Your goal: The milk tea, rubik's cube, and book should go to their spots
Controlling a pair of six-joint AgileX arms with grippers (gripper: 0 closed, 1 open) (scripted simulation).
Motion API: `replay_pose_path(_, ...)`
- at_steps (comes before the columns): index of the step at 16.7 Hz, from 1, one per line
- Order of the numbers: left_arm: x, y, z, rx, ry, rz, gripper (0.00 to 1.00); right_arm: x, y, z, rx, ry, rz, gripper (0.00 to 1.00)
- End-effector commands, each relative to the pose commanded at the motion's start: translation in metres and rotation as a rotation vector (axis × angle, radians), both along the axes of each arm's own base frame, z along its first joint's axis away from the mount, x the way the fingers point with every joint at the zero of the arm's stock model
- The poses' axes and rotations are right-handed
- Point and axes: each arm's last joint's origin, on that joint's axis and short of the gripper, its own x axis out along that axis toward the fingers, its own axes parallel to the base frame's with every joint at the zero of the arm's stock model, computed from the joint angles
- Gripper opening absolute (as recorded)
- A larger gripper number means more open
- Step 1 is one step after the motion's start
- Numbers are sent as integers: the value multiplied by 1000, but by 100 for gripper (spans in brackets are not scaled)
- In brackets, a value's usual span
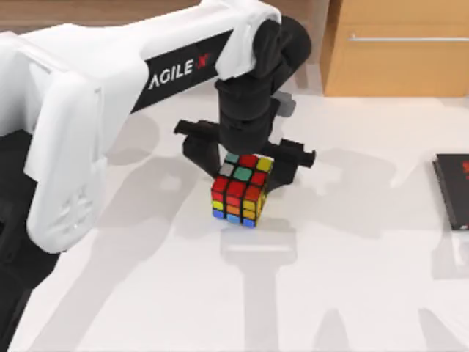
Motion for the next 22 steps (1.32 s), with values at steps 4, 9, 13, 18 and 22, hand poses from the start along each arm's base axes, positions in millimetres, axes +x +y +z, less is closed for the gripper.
replay_pose_path(4, 0, 0, 0, 0, 0, 0, 0, 0, 0, 0, 0, 0, 0, 100)
replay_pose_path(9, 0, 0, 1, 0, 0, 0, 0, 0, 0, 0, 0, 0, 0, 100)
replay_pose_path(13, 1, 0, 20, 0, 0, 0, 0, 0, 0, 0, 0, 0, 0, 100)
replay_pose_path(18, 0, 0, 30, -1, 0, 0, 0, 0, 0, 0, 0, 0, 0, 100)
replay_pose_path(22, 5, 10, 34, -9, -26, -3, 0, 0, 0, 0, 0, 0, 0, 100)
